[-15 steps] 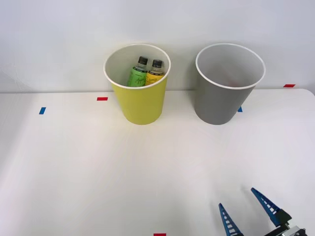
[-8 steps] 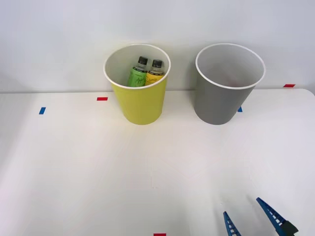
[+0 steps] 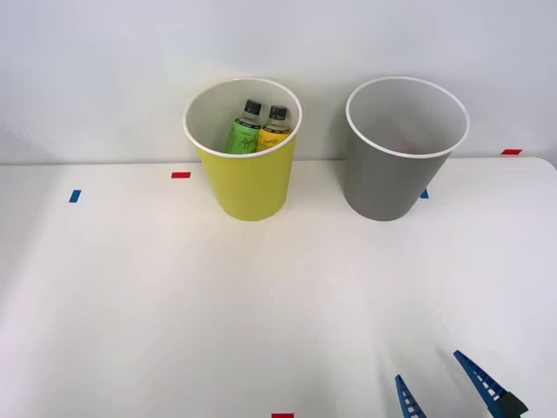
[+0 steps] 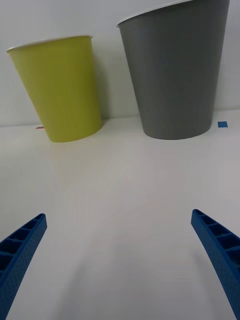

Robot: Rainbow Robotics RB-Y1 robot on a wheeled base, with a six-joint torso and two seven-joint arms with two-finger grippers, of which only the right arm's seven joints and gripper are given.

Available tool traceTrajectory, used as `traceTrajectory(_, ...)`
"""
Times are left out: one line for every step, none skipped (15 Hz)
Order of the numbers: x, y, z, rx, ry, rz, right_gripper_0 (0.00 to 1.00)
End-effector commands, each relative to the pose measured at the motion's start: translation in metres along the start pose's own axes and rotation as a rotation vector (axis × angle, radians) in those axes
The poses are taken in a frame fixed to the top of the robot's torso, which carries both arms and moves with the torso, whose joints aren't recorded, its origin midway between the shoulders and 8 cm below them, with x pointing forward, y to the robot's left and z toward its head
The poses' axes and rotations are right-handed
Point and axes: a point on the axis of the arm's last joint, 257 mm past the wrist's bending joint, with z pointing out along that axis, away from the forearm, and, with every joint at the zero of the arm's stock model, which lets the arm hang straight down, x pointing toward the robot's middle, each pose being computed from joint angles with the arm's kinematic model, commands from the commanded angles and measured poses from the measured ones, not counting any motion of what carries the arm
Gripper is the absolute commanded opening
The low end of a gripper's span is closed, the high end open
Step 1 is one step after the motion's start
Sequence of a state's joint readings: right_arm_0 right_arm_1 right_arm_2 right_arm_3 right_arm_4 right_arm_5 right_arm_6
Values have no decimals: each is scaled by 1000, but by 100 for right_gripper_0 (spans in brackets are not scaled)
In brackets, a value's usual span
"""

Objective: Put cans in the gray bin, plastic bottles in the light green bin

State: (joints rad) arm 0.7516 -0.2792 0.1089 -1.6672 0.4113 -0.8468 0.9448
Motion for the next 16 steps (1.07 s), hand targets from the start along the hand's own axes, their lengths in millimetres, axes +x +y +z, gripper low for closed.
traceTrajectory(0, 0, 0, 0, 0, 0, 100)
traceTrajectory(0, 0, 0, 0, 0, 0, 100)
traceTrajectory(0, 0, 0, 0, 0, 0, 100)
traceTrajectory(0, 0, 0, 0, 0, 0, 100)
traceTrajectory(0, 0, 0, 0, 0, 0, 100)
traceTrajectory(0, 0, 0, 0, 0, 0, 100)
traceTrajectory(0, 0, 0, 0, 0, 0, 100)
traceTrajectory(0, 0, 0, 0, 0, 0, 100)
traceTrajectory(0, 0, 0, 0, 0, 0, 100)
traceTrajectory(0, 0, 0, 0, 0, 0, 100)
traceTrajectory(0, 0, 0, 0, 0, 0, 100)
traceTrajectory(0, 0, 0, 0, 0, 0, 100)
traceTrajectory(0, 0, 0, 0, 0, 0, 100)
traceTrajectory(0, 0, 0, 0, 0, 0, 100)
traceTrajectory(0, 0, 0, 0, 0, 0, 100)
traceTrajectory(0, 0, 0, 0, 0, 0, 100)
